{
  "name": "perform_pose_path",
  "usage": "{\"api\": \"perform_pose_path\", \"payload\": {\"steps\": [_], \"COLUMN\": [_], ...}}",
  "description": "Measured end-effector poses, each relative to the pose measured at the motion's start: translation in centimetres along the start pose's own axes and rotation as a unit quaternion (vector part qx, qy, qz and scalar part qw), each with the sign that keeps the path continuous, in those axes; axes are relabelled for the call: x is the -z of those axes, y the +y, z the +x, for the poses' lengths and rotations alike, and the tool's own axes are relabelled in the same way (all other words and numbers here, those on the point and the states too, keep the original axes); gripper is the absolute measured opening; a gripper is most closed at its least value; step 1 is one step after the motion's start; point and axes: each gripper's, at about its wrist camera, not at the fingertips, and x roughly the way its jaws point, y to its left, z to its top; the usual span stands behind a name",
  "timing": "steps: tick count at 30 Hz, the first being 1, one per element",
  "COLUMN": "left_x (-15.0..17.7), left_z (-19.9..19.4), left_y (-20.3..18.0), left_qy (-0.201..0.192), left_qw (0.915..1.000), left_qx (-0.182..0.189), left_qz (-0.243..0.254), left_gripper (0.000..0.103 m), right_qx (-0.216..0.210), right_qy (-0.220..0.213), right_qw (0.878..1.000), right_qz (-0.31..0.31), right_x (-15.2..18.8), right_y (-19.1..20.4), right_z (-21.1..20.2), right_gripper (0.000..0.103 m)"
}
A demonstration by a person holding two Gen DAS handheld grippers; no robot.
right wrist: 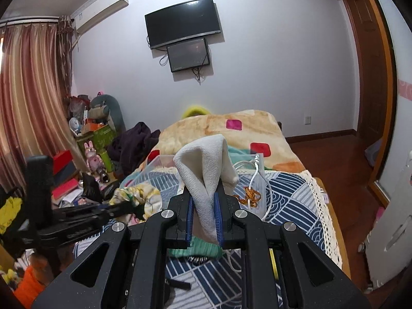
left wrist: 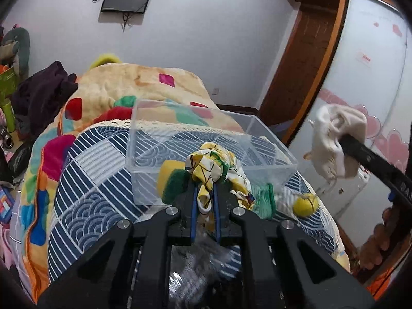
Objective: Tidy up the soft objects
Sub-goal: 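Lower the white cloth into the clear box with the right tool while the left tool holds the scrunchie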
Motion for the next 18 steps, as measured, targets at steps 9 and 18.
{"api": "perform_pose_path", "payload": {"steps": [9,18], "left_x": [-1.8,-2.6], "left_z": [-0.4,-2.8], "left_y": [0.5,-0.5], "left_qy": [-0.016,-0.044], "left_qw": [0.9998,0.9989], "left_qx": [0.007,0.007], "left_qz": [-0.004,0.014], "left_gripper": [0.010,0.010], "right_qx": [0.004,0.013], "right_qy": [0.022,0.018], "right_qw": [1.000,1.000], "right_qz": [0.007,-0.003], "right_x": [0.6,-1.0], "right_y": [-0.4,-0.2], "right_z": [1.6,2.2], "right_gripper": [0.013,0.013]}}
